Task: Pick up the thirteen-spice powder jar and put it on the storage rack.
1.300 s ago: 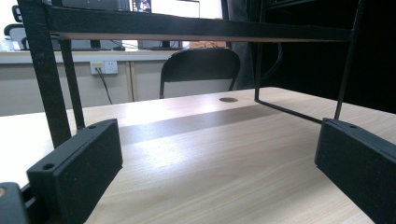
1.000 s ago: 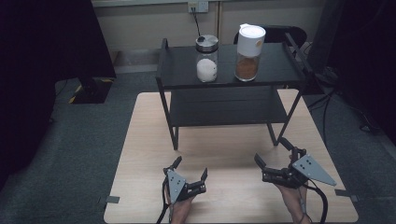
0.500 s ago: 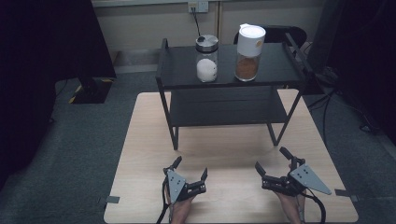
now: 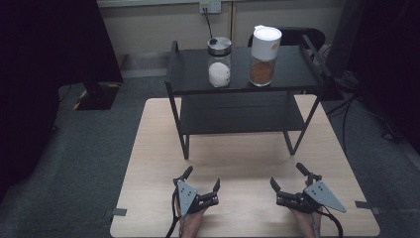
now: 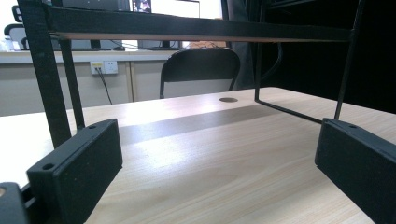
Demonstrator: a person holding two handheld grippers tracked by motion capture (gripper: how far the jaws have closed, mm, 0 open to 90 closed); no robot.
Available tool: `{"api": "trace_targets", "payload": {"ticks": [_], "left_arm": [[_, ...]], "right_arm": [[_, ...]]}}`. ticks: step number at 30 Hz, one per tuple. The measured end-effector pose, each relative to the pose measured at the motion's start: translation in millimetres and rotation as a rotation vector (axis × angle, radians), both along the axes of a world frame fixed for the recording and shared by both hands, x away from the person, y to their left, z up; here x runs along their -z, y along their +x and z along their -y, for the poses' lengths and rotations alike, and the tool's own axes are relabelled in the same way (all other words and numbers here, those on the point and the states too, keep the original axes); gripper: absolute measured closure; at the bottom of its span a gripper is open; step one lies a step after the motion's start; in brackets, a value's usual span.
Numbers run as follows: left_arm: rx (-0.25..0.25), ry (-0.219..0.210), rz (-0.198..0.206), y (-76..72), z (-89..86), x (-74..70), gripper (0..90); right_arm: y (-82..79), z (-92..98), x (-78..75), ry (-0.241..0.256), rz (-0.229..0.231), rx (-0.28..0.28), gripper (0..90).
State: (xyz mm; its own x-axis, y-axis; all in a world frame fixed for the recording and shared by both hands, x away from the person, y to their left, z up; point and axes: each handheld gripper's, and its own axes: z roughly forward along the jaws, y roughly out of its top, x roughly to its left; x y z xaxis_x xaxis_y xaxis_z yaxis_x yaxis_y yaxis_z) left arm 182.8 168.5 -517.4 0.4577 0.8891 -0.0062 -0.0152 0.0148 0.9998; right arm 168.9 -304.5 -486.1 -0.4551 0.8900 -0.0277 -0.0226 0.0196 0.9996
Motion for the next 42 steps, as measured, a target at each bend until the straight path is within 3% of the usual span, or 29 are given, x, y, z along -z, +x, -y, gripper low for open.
{"api": "trace_targets", "payload": {"ticks": [11,24,31,42], "left_arm": [[0.000,0.000,0.000,0.0,0.0,0.0,0.3],[0.000,0.000,0.000,0.0,0.0,0.1,0.2],[0.000,0.000,0.000,-0.1,0.0,0.1,0.2],[0.000,0.000,0.000,-0.1,0.0,0.1,0.3]], "right_arm": [[-0.2,-1.1,11.6,-0.011,-0.031,0.023,0.0],[0.0,-5.4,20.2,-0.013,-0.035,0.053,0.0],[-4.2,-5.0,27.4,0.025,-0.008,0.081,0.0],[-5.6,-6.5,29.2,0.021,0.004,0.089,0.0]]}}
